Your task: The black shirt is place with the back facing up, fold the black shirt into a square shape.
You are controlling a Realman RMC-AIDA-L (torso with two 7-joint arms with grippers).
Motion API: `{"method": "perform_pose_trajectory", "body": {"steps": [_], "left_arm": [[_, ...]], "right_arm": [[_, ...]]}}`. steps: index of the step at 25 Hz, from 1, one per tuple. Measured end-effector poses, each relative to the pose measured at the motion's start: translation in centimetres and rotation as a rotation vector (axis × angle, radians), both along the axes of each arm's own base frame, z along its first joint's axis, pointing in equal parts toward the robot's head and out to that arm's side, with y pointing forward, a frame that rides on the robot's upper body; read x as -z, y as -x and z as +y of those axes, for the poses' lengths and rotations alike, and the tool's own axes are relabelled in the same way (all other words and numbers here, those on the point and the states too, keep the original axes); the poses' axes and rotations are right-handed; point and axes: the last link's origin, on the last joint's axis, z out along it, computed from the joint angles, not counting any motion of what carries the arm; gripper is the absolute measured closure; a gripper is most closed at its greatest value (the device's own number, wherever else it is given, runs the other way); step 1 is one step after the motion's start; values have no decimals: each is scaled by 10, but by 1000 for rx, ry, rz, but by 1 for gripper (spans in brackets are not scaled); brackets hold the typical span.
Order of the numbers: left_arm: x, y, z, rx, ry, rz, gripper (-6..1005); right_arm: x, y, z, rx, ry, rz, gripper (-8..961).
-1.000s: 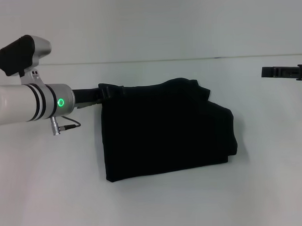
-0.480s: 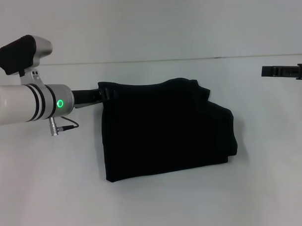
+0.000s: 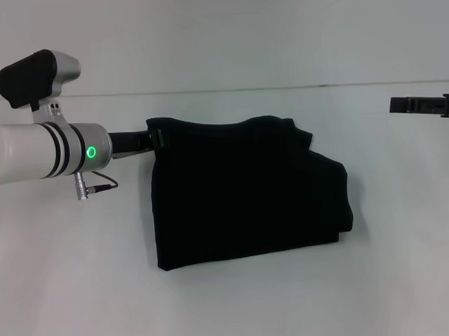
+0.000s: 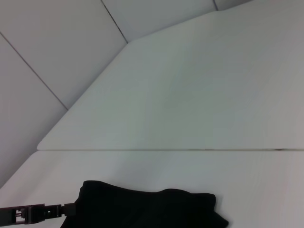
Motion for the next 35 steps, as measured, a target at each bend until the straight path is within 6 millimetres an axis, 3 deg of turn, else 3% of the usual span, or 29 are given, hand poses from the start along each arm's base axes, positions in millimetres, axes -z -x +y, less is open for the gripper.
{"method": "perform_pose_trajectory", "body": {"steps": [3, 18, 35], "left_arm": [[0, -1, 1, 1, -1, -1, 966], [-9, -28, 19, 70, -10, 7, 964], [-11, -42, 25, 127, -21, 32, 965]], "right_arm": [[0, 0, 0, 1, -3, -1, 26], [-1, -3, 0, 1, -12, -10, 26], [-1, 3, 4, -15, -12, -12, 29]]}}
